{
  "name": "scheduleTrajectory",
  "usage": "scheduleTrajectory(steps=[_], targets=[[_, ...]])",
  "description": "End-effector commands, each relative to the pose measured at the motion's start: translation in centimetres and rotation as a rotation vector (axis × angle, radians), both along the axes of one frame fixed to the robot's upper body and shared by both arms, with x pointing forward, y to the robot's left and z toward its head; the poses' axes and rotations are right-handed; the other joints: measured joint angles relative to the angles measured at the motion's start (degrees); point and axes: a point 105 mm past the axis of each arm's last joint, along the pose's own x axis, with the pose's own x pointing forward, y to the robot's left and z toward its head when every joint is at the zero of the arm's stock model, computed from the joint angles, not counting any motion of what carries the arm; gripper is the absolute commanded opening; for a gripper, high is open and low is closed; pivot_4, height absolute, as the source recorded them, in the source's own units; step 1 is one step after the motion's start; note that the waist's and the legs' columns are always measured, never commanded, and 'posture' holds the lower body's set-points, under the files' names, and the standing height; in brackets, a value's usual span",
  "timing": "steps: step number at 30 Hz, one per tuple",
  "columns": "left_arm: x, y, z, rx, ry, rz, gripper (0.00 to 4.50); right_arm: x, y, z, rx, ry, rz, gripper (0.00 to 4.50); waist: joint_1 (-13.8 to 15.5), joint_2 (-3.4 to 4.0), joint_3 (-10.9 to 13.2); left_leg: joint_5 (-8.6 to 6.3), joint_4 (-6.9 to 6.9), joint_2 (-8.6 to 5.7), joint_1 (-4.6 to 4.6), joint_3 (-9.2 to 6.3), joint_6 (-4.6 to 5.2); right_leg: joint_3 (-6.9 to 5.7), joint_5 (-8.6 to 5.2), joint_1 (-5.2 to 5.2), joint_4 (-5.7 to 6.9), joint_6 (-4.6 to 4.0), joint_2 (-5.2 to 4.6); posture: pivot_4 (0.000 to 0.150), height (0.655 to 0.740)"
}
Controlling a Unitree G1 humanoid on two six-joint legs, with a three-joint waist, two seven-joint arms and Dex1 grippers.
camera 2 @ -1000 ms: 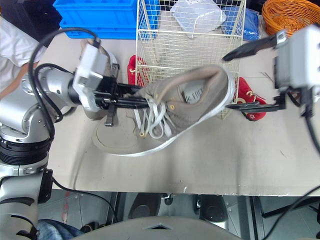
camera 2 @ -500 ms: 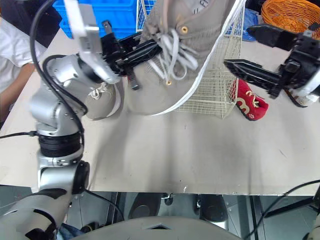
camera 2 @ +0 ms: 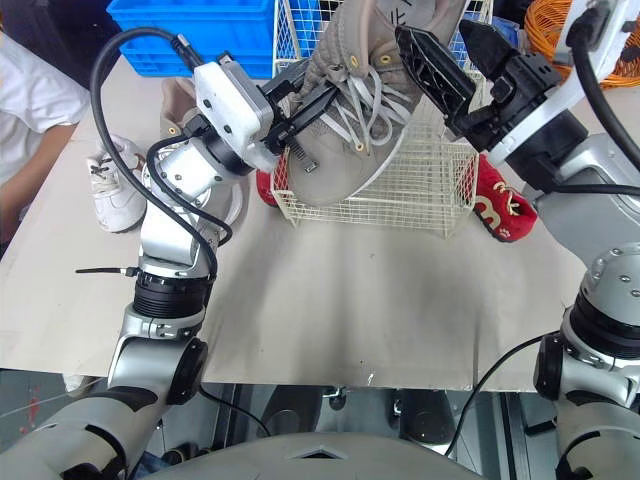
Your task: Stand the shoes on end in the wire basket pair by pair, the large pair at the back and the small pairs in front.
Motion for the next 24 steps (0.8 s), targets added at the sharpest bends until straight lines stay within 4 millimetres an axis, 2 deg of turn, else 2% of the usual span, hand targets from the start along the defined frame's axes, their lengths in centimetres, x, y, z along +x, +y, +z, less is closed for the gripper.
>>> scheduleTrajectory(steps=[1,3,7,9,11,12,15,16,17,19,24], targets=[[-0.8,0.3,1.4,-0.024,-0.121,0.018,0.27,-0.3,-0.6,0.9,0.051,-0.034,-0.033,3.97,0.0,0.01,0.0,0.00,0.00,0.00,0.00,0.00,0.00,0.00,0.00,0.00,0.00,0.00,0.00,0.150,0.6860],[-0.9,0.3,1.4,-0.028,-0.129,0.017,0.27,-0.3,-0.7,0.6,0.054,-0.025,-0.028,3.34,0.0,0.01,0.0,0.00,0.00,0.00,0.00,0.00,0.00,0.00,0.00,0.00,0.01,0.00,0.00,0.150,0.6860],[-1.0,0.2,1.2,-0.047,-0.118,-0.007,0.27,-0.3,-0.8,0.6,0.067,-0.024,-0.025,1.49,-0.1,0.02,0.0,0.00,0.00,0.01,0.02,0.00,0.00,0.00,0.00,0.00,0.03,0.00,0.01,0.150,0.6860],[-1.2,0.2,1.2,-0.059,-0.101,-0.027,0.27,-0.4,-0.7,0.8,0.088,-0.024,-0.009,0.97,-0.1,0.02,0.0,0.00,0.01,0.01,0.03,0.00,0.00,0.01,0.00,-0.01,0.08,0.00,0.00,0.150,0.6860],[-1.4,0.2,1.3,-0.071,-0.089,-0.047,0.27,-0.6,-0.7,1.0,0.108,-0.027,0.004,0.23,-0.1,0.02,0.0,0.00,0.04,0.01,0.02,0.00,0.00,0.01,0.00,-0.01,0.11,0.00,-0.01,0.150,0.6860],[-1.5,0.2,1.3,-0.075,-0.082,-0.058,1.26,-0.6,-0.3,1.3,0.117,-0.030,0.012,0.00,-0.1,0.02,0.0,0.00,0.04,0.01,0.03,0.00,0.00,0.02,0.00,-0.01,0.12,0.00,-0.01,0.150,0.6860],[-1.8,0.2,1.3,-0.088,-0.049,-0.095,2.66,-0.7,0.2,2.3,0.161,-0.036,0.020,0.00,-0.2,0.02,0.0,0.00,0.05,0.01,0.04,0.01,0.00,0.05,0.00,-0.02,0.16,0.00,-0.01,0.150,0.6860],[-1.9,0.1,1.4,-0.090,-0.044,-0.101,2.95,-0.7,0.1,2.8,0.187,-0.038,0.020,0.00,-0.3,0.02,0.0,0.01,0.05,0.02,0.05,0.04,-0.01,0.08,0.00,-0.07,0.22,0.00,-0.01,0.150,0.6860],[-1.9,0.1,1.4,-0.091,-0.040,-0.105,3.52,-0.7,0.0,3.2,0.212,-0.039,0.020,0.00,-0.2,0.02,0.0,0.01,0.06,0.02,0.05,0.09,-0.01,0.12,0.00,-0.15,0.35,0.00,-0.02,0.150,0.6860],[-2.0,0.2,1.5,-0.097,-0.032,-0.108,4.35,-0.8,-0.2,4.3,0.261,-0.046,0.026,0.00,-0.2,0.02,0.0,0.02,0.07,0.02,0.04,0.12,-0.03,0.15,-0.01,-0.23,0.49,0.00,-0.05,0.150,0.6860],[-2.2,0.6,1.4,-0.119,0.006,-0.123,4.43,-1.1,-1.5,6.8,0.367,-0.061,0.025,0.00,-0.2,0.02,0.0,0.05,0.08,0.02,-0.16,0.30,-0.06,0.30,-0.01,-0.56,0.65,0.00,-0.06,0.150,0.6860]])
